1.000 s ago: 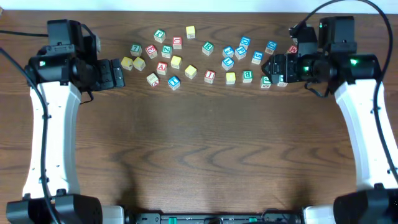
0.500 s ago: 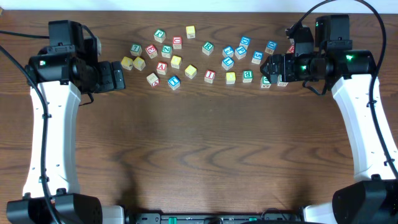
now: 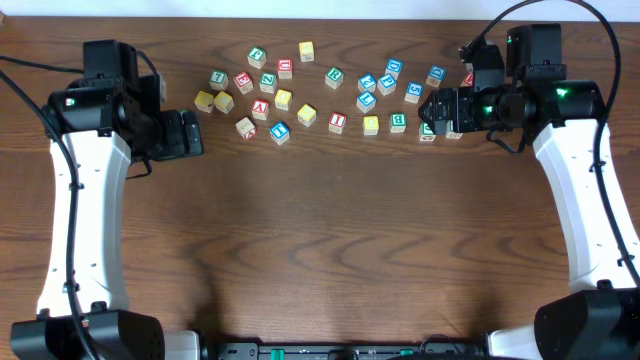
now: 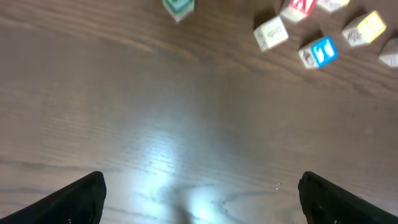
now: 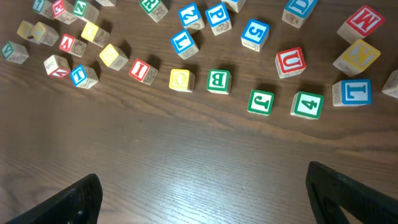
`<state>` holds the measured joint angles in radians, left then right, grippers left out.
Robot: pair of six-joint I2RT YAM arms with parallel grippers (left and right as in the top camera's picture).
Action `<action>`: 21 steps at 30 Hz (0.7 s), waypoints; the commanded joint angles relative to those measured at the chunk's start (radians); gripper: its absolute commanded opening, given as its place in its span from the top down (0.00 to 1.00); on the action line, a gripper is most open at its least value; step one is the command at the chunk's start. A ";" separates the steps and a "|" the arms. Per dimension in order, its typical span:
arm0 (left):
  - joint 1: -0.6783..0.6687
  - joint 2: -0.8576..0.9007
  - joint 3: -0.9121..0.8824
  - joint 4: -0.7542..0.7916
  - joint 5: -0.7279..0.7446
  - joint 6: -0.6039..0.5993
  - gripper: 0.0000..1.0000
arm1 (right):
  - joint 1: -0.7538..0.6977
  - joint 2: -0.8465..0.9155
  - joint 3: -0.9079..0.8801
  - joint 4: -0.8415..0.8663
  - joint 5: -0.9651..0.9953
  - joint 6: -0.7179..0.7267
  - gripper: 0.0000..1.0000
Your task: Spell out ROBOT
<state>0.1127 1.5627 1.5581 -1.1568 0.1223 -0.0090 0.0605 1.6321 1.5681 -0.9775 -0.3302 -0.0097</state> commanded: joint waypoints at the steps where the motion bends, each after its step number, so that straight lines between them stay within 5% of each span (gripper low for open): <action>1: -0.003 -0.001 -0.012 0.042 0.002 -0.015 0.03 | -0.001 -0.002 0.022 -0.006 -0.010 -0.014 0.01; 21: -0.003 -0.001 -0.011 0.221 0.035 -0.055 0.02 | -0.001 -0.002 0.022 -0.006 -0.009 -0.014 0.01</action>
<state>0.1127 1.5627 1.5578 -0.9390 0.1516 -0.0631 0.0605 1.6321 1.5684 -0.9802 -0.3302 -0.0116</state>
